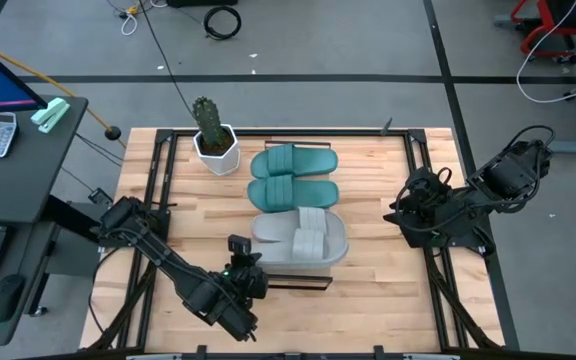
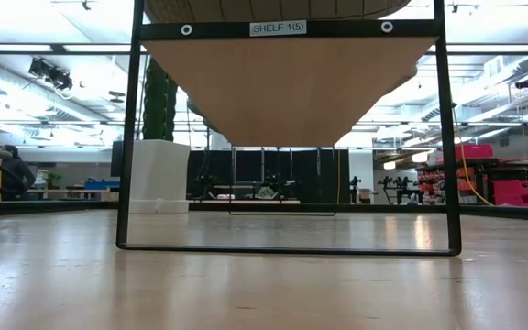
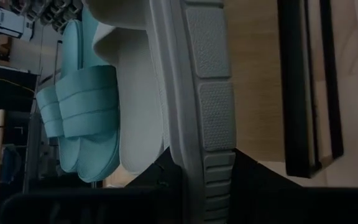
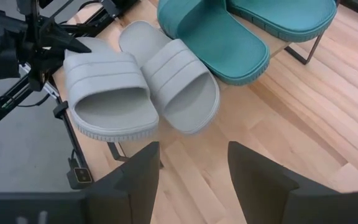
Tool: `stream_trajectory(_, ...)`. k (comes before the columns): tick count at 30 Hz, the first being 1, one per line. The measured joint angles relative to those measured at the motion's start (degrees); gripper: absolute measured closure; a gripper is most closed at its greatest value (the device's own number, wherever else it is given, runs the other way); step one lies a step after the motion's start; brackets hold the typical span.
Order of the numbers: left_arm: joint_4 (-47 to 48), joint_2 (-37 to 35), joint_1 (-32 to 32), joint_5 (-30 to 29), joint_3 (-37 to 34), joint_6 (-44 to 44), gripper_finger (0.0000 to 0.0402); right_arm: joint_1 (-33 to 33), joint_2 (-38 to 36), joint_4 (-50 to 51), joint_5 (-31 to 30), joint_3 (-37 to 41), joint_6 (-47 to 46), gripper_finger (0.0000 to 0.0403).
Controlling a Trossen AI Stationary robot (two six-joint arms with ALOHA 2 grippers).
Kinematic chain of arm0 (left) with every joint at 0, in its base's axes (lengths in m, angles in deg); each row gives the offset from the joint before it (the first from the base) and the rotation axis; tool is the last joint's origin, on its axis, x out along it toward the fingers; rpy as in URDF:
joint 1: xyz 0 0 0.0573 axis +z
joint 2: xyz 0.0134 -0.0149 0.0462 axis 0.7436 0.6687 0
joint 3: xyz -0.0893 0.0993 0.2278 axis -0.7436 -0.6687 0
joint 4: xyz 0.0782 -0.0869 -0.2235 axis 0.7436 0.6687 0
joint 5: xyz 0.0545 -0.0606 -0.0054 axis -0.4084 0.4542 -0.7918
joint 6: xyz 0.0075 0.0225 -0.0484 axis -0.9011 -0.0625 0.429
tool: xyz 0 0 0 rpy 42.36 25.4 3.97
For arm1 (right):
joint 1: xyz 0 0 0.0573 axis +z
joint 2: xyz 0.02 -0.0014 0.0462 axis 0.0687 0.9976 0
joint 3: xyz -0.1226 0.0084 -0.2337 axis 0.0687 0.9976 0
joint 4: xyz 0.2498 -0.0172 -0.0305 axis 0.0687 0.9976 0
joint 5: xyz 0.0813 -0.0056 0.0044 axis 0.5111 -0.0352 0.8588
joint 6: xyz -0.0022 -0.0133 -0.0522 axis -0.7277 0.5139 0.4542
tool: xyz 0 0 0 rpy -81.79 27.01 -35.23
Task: Pick and place slides into the shelf
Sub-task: Put the gray slide on the shelf
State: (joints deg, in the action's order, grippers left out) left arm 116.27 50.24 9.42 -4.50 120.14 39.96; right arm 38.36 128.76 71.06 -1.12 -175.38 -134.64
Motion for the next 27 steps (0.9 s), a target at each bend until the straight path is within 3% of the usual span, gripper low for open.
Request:
stream_trajectory(5, 0.04, 0.0, -0.83, -3.08, -0.02, -0.05, 0.0332, 0.0, 0.0, 0.0, 0.0, 0.0, 0.14, 0.0207)
stream_trajectory(19, -4.26, 0.0, -1.26, -1.49, -0.08, -4.22, 0.0332, 0.02, 0.02, -0.08, 0.02, 0.0, 0.51, 0.0207)
stream_trajectory(27, -8.46, -0.09, -0.41, 0.31, -5.96, -2.68, 0.0332, 0.02, 0.02, -1.18, 0.02, -0.01, 0.51, 0.0207)
